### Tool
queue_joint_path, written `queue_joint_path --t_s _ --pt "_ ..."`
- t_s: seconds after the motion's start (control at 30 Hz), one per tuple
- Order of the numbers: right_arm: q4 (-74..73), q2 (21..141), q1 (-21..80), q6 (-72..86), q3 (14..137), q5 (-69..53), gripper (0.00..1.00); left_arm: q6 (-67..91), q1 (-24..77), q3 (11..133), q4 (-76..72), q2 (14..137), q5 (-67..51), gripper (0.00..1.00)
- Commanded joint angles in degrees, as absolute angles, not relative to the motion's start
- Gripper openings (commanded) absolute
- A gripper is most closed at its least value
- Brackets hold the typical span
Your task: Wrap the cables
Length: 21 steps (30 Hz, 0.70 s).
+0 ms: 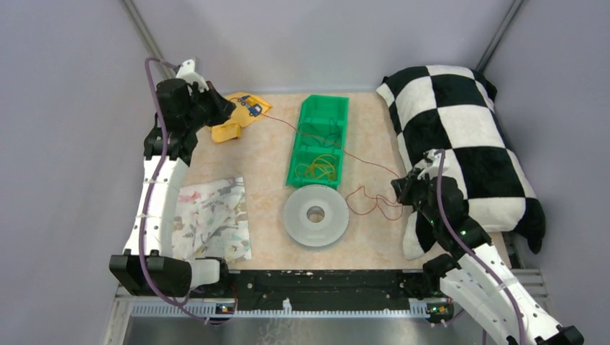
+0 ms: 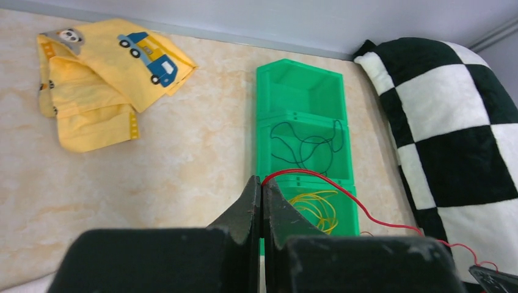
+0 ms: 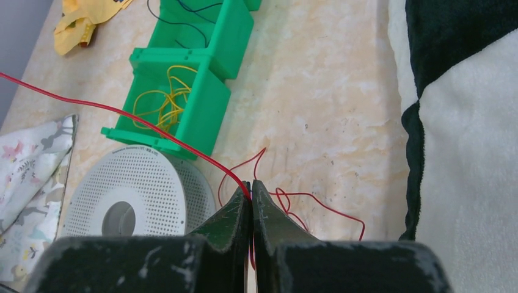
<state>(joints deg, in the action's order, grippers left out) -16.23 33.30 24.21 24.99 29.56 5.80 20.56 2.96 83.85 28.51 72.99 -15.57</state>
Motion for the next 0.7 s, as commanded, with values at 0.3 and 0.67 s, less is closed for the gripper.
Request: queue_joint_path --t_s 0.3,0.67 --pt "-20.5 39.1 23.3 21.6 34.0 5.5 0.0 17.0 0.7 79.1 20.0 71.4 -37.3 0.0" --pt "-24.4 37.6 23.3 16.9 42.1 -6.2 0.62 10.7 34.3 83.4 18.8 73.5 -20.1 0.0"
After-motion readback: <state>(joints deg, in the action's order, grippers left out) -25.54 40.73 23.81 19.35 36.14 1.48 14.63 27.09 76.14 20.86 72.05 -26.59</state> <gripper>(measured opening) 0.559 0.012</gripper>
